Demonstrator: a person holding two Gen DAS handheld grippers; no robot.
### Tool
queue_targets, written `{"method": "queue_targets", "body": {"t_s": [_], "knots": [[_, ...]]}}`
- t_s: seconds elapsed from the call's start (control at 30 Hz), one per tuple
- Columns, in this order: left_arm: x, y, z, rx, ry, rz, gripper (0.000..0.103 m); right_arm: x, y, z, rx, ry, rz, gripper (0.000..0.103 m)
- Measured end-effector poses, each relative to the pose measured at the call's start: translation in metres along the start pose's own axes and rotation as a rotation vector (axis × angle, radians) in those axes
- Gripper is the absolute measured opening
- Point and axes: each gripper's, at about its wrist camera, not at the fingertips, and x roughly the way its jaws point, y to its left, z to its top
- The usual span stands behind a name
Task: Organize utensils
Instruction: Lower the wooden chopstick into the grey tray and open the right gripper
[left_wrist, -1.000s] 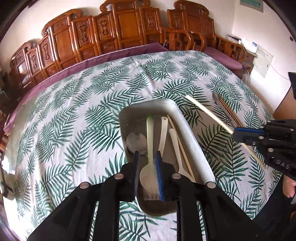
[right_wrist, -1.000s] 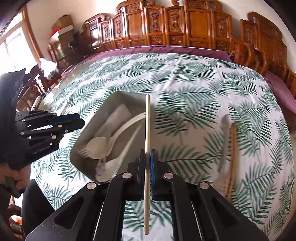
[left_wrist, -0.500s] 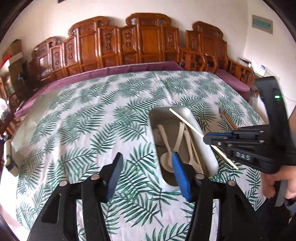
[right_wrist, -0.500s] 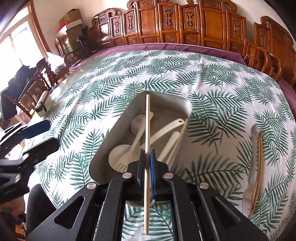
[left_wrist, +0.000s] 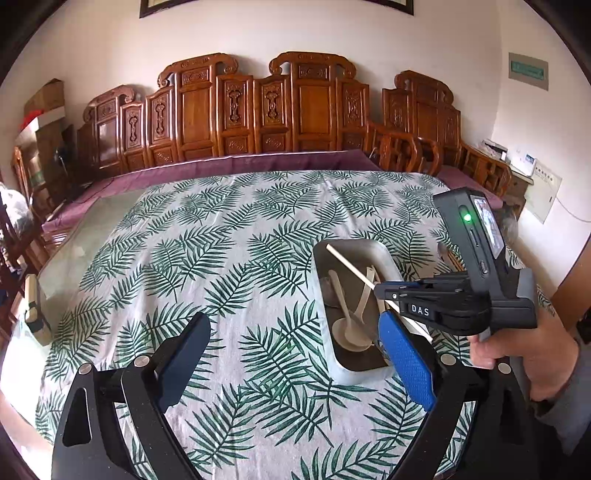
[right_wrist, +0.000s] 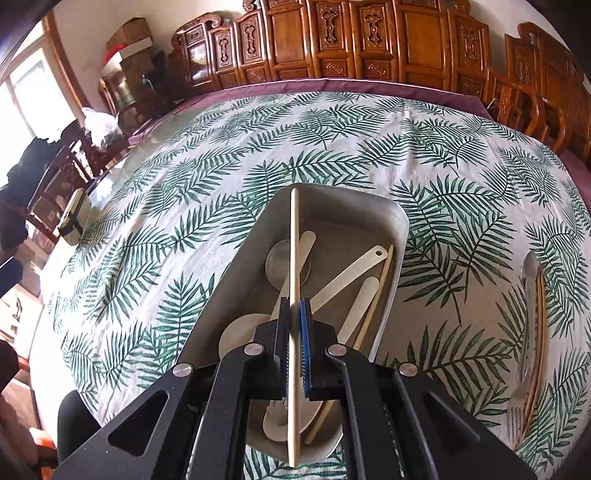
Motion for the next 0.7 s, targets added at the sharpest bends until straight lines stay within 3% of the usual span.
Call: {"method": "queue_targets", "body": {"t_s": [0.33, 0.7], "knots": [[0.006, -0.005, -0.009, 0.010, 0.029, 0.004, 0.090, -0.019, -0.018, -0.010, 0.006, -0.029, 0.008, 0.008], [0.014, -0.034, -0.018, 0.054, 0.052, -0.029, 0.090, -0.071, -0.100, -0.051, 0.003, -0.058, -0.110, 0.013]]}}
